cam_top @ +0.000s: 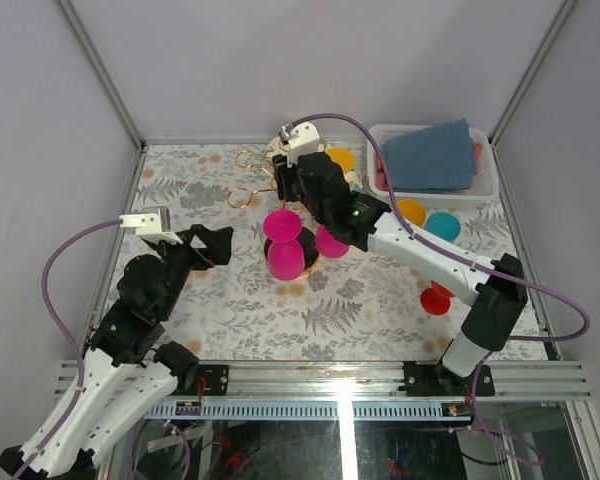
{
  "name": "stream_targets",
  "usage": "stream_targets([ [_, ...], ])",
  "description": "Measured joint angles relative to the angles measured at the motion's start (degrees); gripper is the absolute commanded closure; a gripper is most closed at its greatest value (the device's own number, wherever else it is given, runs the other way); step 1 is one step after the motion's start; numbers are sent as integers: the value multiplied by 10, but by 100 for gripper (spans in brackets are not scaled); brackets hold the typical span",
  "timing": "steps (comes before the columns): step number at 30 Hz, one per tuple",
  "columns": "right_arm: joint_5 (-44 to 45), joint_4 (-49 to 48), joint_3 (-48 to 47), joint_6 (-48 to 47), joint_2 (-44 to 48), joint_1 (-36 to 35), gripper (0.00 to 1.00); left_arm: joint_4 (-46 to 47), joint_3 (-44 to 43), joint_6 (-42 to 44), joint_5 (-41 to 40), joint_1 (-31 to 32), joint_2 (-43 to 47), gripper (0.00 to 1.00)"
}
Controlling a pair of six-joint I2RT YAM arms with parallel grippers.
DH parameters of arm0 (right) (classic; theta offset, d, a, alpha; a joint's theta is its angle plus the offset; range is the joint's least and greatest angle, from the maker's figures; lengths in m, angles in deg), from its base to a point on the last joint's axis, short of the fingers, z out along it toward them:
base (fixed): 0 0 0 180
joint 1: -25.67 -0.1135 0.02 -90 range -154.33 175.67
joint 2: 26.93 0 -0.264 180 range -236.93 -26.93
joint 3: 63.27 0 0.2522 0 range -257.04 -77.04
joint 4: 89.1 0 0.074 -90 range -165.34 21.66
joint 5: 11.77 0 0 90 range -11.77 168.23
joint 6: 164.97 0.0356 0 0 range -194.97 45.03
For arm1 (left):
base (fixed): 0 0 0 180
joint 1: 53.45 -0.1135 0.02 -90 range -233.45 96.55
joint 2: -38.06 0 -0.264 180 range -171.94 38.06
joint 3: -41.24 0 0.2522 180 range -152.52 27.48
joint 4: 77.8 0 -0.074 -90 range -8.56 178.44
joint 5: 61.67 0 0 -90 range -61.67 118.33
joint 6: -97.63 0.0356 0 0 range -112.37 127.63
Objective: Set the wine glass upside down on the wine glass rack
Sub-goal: Adjust the wine rack at the center of the board.
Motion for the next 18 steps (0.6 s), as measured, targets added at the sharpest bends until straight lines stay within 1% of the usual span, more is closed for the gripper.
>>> stream_targets([
  [5, 3, 7, -9, 9, -4, -2, 72, 0, 0, 0, 0, -5, 0, 0],
  [10, 2, 31, -22, 9, -6, -2, 93, 0, 0, 0, 2, -13, 0, 0],
  [12, -2, 43, -30, 6, -7, -2, 99, 0, 0, 0, 2, -17, 0, 0],
  [18, -39, 50, -47, -35, -18, -1, 100, 0, 0, 0, 12, -25, 5, 0],
])
